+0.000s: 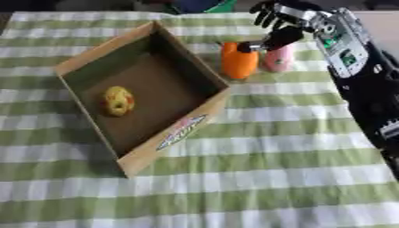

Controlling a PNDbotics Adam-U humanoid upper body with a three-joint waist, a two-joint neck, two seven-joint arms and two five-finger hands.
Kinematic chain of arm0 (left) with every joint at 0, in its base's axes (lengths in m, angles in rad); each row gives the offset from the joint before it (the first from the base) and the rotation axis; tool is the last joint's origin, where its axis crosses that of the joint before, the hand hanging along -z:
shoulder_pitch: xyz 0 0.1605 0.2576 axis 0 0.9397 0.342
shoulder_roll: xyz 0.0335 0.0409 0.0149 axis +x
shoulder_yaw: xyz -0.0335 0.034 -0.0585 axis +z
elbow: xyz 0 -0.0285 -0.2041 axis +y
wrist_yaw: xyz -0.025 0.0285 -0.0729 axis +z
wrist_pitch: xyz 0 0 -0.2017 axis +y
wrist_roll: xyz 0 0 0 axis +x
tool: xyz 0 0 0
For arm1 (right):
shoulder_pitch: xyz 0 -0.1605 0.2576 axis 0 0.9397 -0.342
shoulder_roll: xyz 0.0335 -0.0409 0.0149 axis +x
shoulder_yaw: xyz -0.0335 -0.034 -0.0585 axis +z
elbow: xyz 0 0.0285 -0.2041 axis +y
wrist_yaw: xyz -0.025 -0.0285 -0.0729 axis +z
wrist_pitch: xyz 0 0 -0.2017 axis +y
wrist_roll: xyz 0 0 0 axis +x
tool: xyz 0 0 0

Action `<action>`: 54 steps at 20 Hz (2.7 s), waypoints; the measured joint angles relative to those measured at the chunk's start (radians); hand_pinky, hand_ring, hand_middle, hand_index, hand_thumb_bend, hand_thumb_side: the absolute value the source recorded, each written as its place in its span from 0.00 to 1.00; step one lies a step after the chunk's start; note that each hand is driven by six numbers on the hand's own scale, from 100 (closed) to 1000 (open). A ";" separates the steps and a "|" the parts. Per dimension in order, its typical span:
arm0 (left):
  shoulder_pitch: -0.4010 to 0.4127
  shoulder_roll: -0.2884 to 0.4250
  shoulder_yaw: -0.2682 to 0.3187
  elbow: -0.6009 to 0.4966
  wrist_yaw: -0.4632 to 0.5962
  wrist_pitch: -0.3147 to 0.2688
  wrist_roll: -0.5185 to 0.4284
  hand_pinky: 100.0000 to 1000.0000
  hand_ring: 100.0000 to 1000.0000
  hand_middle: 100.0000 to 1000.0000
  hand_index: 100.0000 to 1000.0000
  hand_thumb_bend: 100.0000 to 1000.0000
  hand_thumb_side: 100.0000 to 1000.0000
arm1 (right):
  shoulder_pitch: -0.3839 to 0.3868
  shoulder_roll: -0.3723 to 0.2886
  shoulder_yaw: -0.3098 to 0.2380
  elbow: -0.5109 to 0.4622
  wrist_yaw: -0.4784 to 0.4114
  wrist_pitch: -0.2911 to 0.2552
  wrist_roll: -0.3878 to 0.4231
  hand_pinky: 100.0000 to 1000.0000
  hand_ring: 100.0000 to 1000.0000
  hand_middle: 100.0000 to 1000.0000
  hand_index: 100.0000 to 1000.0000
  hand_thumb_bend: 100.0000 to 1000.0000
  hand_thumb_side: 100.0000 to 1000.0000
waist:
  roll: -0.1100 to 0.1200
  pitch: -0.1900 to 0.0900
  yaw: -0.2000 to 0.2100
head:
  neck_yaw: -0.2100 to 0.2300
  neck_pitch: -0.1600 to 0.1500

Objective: Pick up objects on the table and place them in the box.

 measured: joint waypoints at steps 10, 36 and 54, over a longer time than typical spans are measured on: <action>0.000 -0.002 0.000 0.000 -0.002 0.005 -0.001 0.52 0.67 0.65 0.75 0.00 0.99 | 0.019 -0.002 0.021 0.035 0.017 -0.034 0.023 0.73 0.79 0.68 0.89 0.54 0.40 | -0.004 0.008 0.003 | 0.008 -0.008; -0.001 -0.008 0.000 0.000 -0.004 0.017 -0.008 0.52 0.67 0.66 0.75 0.00 0.99 | 0.035 0.007 0.057 0.037 0.004 -0.061 -0.010 0.64 0.60 0.33 0.60 0.00 0.34 | -0.006 0.011 0.003 | 0.016 -0.016; -0.001 -0.008 0.000 0.000 -0.004 0.024 -0.011 0.52 0.68 0.66 0.75 0.00 0.98 | -0.021 0.010 0.025 -0.137 -0.149 0.029 0.037 0.63 0.52 0.23 0.57 0.00 0.19 | -0.006 0.011 0.000 | 0.005 -0.016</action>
